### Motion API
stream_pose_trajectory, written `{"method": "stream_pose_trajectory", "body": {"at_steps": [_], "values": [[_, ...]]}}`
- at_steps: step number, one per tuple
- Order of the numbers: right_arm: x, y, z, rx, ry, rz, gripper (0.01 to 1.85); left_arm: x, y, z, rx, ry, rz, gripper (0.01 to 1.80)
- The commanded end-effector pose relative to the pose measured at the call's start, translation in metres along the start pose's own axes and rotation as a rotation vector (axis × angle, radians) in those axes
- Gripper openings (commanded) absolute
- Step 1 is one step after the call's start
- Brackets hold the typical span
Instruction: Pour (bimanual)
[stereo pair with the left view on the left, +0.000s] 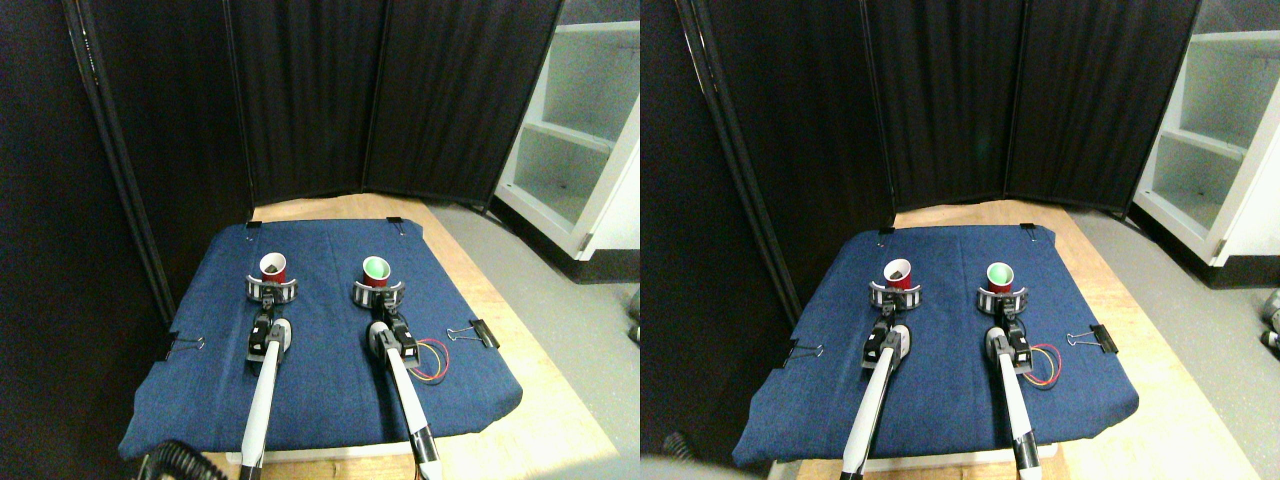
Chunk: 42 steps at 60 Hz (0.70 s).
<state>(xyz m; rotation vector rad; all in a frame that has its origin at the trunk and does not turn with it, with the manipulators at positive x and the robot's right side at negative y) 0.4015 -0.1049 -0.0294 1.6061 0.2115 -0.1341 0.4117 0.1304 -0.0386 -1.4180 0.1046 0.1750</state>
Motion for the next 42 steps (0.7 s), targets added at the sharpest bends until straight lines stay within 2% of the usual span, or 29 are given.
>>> {"method": "stream_pose_trajectory", "body": {"at_steps": [1,8,13,14,15,16,18,22,23,35,42], "values": [[0.003,0.004,0.000,0.002,-0.001,0.042,1.21,0.003,0.004,-0.003,0.030,-0.025,0.009,1.28],[0.004,0.003,0.000,-0.019,0.003,0.046,1.17,0.004,0.000,-0.004,0.019,-0.030,0.012,1.17],[0.005,0.003,-0.001,-0.010,-0.006,0.047,1.09,0.006,0.000,-0.002,0.013,-0.045,0.012,0.89],[0.005,0.003,-0.001,-0.010,-0.006,0.047,1.09,0.006,0.000,-0.002,0.013,-0.045,0.012,0.89],[0.005,0.003,-0.001,-0.007,-0.012,0.050,1.06,0.005,-0.002,-0.002,0.034,-0.081,0.011,0.64],[0.005,0.003,-0.001,-0.007,-0.012,0.050,1.06,0.005,-0.002,-0.002,0.034,-0.081,0.011,0.64],[0.005,0.003,-0.002,0.009,-0.018,0.059,0.96,0.005,-0.002,-0.002,0.077,-0.084,0.003,0.50],[0.005,0.004,-0.004,0.017,-0.034,0.068,0.69,0.004,-0.004,-0.003,0.094,-0.122,-0.018,0.17],[0.005,0.004,-0.005,0.029,-0.035,0.069,0.59,0.004,-0.004,-0.003,0.097,-0.136,-0.024,0.04],[0.005,0.006,-0.008,0.027,-0.061,0.084,0.18,0.004,-0.007,-0.001,0.096,-0.180,-0.019,0.01],[0.004,0.007,-0.008,0.001,-0.079,0.093,0.03,0.003,-0.009,-0.001,0.111,-0.158,-0.020,0.01]]}}
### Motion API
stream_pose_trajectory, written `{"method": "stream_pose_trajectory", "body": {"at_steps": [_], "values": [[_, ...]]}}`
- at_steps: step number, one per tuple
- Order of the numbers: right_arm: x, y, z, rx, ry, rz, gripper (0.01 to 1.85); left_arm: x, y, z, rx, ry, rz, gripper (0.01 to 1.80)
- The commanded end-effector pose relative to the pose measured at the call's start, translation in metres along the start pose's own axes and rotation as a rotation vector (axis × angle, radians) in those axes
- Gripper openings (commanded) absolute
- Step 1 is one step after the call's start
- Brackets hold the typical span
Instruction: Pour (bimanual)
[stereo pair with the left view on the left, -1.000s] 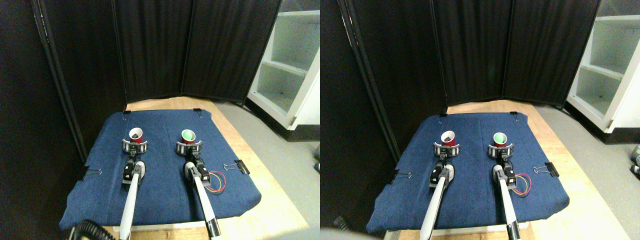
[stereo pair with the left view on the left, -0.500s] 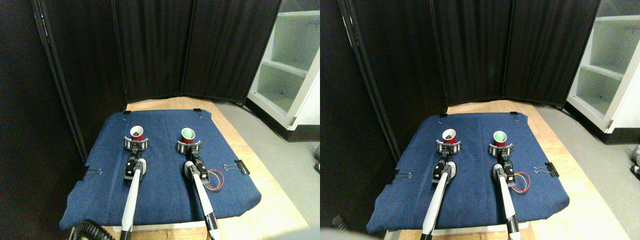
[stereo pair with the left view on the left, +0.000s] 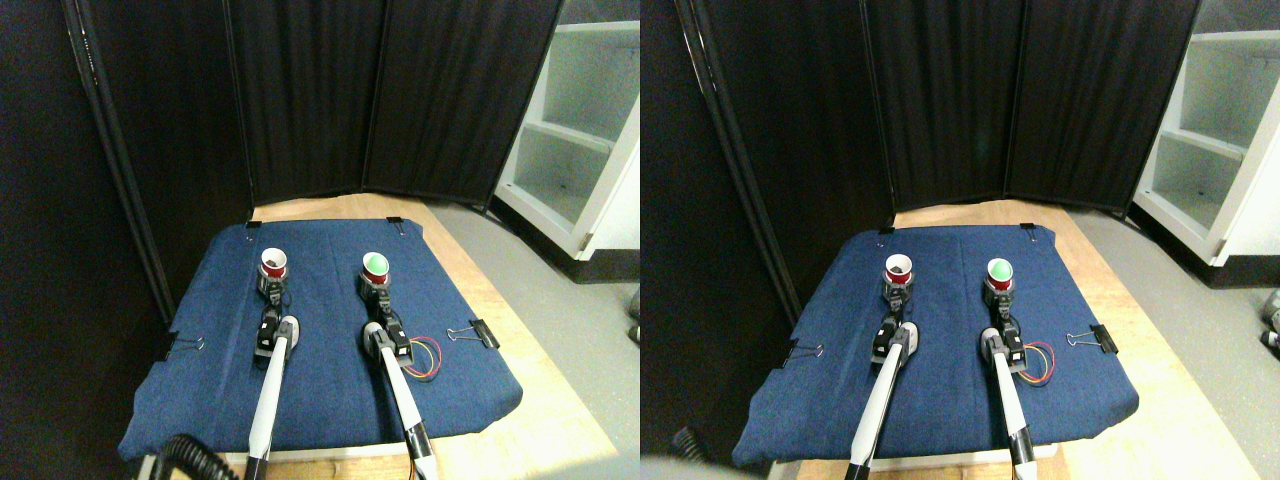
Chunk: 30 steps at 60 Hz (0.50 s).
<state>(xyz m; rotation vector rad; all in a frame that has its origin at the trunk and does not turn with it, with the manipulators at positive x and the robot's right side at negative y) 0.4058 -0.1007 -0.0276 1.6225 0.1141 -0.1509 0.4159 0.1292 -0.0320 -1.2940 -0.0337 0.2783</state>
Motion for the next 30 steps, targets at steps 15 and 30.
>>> {"method": "stream_pose_trajectory", "body": {"at_steps": [15,30], "values": [[-0.005,0.009,-0.005,-0.056,-0.028,0.060,0.02,-0.005,-0.006,0.003,0.024,0.074,-0.015,0.01],[-0.006,0.040,-0.005,-0.189,0.022,0.126,0.01,-0.012,-0.030,0.002,0.065,0.126,-0.014,0.01]]}}
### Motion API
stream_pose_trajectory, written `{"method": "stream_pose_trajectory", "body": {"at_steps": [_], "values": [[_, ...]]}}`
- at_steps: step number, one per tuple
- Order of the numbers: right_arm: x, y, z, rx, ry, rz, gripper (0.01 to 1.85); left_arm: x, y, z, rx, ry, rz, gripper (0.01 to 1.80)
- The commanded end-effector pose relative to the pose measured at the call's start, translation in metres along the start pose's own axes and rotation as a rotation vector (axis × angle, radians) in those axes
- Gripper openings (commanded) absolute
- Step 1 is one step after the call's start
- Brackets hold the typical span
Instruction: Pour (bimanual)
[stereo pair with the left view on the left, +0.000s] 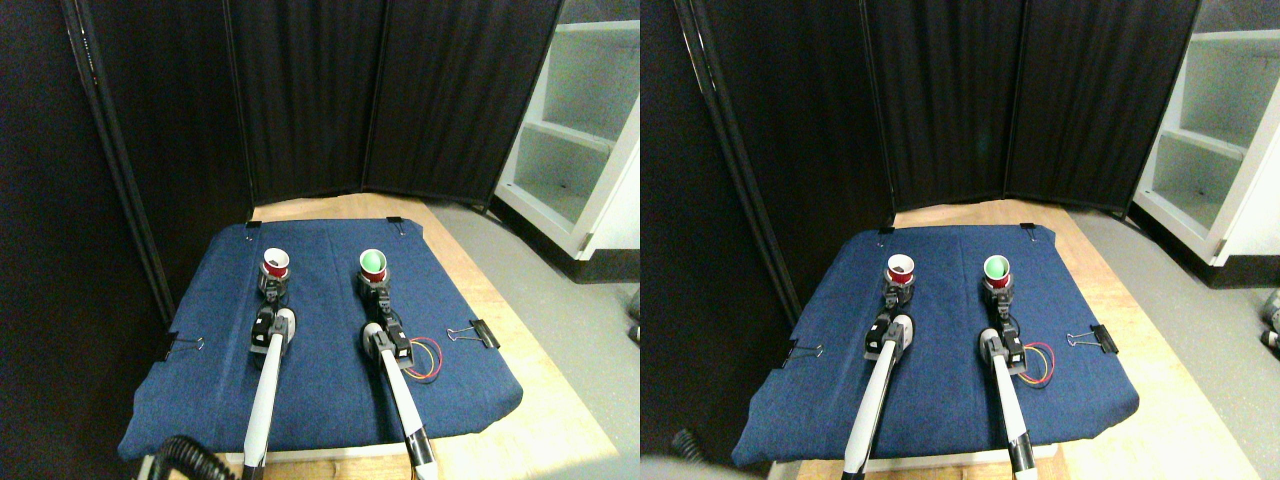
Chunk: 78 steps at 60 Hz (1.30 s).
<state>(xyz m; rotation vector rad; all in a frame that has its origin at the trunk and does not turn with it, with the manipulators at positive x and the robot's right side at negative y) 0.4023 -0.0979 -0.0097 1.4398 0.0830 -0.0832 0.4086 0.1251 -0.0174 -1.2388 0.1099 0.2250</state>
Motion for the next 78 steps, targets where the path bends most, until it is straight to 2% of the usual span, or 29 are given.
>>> {"method": "stream_pose_trajectory", "body": {"at_steps": [1,5,10,16,22,28,40,43,46,51,65,78], "values": [[0.003,0.025,0.004,-0.007,0.012,0.066,0.01,-0.003,-0.019,0.002,-0.002,-0.004,-0.052,0.01],[0.003,0.030,0.004,-0.004,0.018,0.065,0.01,-0.005,-0.023,0.002,0.000,-0.009,-0.053,0.01],[0.005,0.039,0.004,-0.020,0.028,0.076,0.01,-0.007,-0.032,0.001,0.023,0.038,-0.065,0.01],[0.007,0.046,0.003,-0.048,0.040,0.089,0.01,-0.009,-0.040,-0.003,0.028,0.039,-0.065,0.01],[0.007,0.053,0.001,-0.070,0.051,0.084,0.01,-0.011,-0.046,-0.005,0.013,0.098,-0.049,0.01],[0.010,0.062,0.001,-0.074,0.080,0.092,0.01,-0.014,-0.055,-0.010,-0.004,0.083,-0.038,0.01],[0.013,0.082,0.000,-0.111,0.110,0.119,0.01,-0.020,-0.076,-0.018,0.000,0.121,-0.036,0.01],[0.013,0.088,-0.001,-0.123,0.125,0.132,0.01,-0.020,-0.081,-0.021,0.014,0.152,-0.043,0.01],[0.013,0.091,-0.001,-0.130,0.126,0.131,0.01,-0.021,-0.084,-0.022,0.006,0.157,-0.042,0.01],[0.013,0.100,-0.003,-0.130,0.125,0.116,0.01,-0.021,-0.089,-0.027,0.011,0.216,-0.040,0.01],[0.013,0.118,-0.004,-0.238,0.135,0.146,0.05,-0.024,-0.102,-0.034,0.008,0.219,-0.017,0.01],[0.008,0.130,-0.004,-0.271,0.139,0.148,0.09,-0.025,-0.104,-0.043,0.018,0.238,-0.010,0.01]]}}
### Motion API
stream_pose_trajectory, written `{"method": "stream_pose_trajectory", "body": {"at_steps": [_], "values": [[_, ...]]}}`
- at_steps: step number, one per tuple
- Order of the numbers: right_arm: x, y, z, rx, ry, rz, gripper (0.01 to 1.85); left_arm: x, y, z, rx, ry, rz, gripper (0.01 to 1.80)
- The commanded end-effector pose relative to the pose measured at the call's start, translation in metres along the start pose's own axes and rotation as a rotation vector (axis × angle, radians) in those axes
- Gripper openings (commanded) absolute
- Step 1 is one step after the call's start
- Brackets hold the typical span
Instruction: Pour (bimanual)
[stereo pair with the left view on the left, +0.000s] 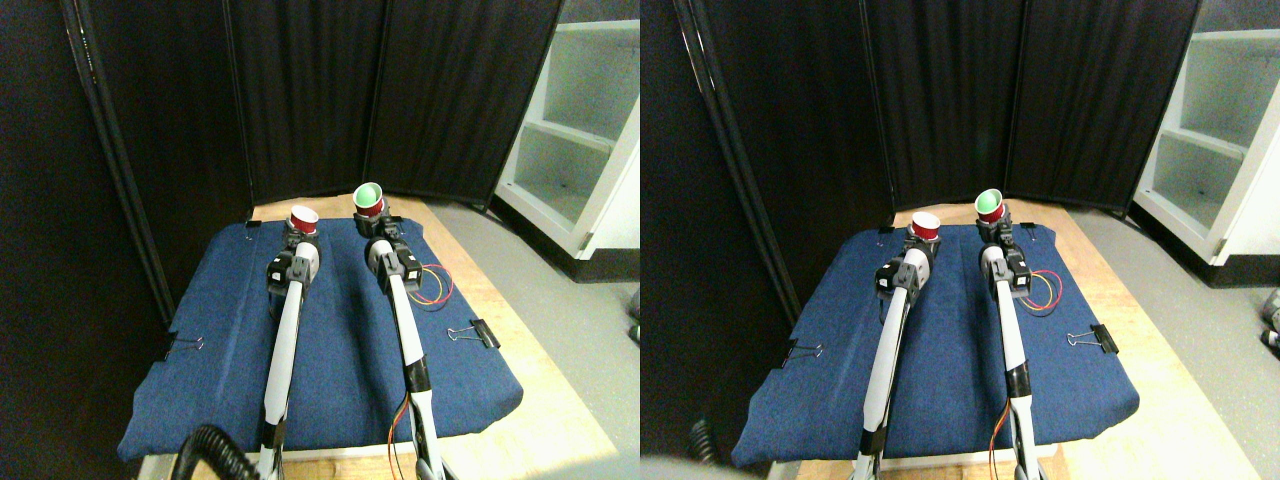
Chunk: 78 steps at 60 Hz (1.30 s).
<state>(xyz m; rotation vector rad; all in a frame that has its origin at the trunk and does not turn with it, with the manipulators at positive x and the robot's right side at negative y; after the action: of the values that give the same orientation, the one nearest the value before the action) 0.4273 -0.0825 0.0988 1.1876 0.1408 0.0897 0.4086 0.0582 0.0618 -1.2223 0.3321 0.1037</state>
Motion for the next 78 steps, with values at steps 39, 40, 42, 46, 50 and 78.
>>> {"method": "stream_pose_trajectory", "body": {"at_steps": [39,40,42,46,50,78], "values": [[-0.005,0.046,-0.001,-0.168,0.076,0.088,0.08,-0.004,-0.029,-0.031,-0.060,0.034,0.010,0.01],[-0.003,0.046,-0.002,-0.182,0.075,0.089,0.09,-0.004,-0.029,-0.031,-0.059,0.043,0.010,0.01],[-0.003,0.046,-0.002,-0.185,0.075,0.089,0.09,-0.004,-0.029,-0.032,-0.056,0.044,0.007,0.01],[-0.005,0.048,-0.006,-0.200,0.083,0.090,0.04,-0.004,-0.027,-0.033,-0.051,0.043,0.010,0.01],[-0.002,0.046,-0.006,-0.229,0.098,0.104,0.01,-0.002,-0.026,-0.034,-0.046,0.048,0.006,0.01],[0.008,0.037,-0.022,-0.344,0.135,0.051,0.02,-0.007,-0.029,-0.036,-0.046,0.060,0.015,0.01]]}}
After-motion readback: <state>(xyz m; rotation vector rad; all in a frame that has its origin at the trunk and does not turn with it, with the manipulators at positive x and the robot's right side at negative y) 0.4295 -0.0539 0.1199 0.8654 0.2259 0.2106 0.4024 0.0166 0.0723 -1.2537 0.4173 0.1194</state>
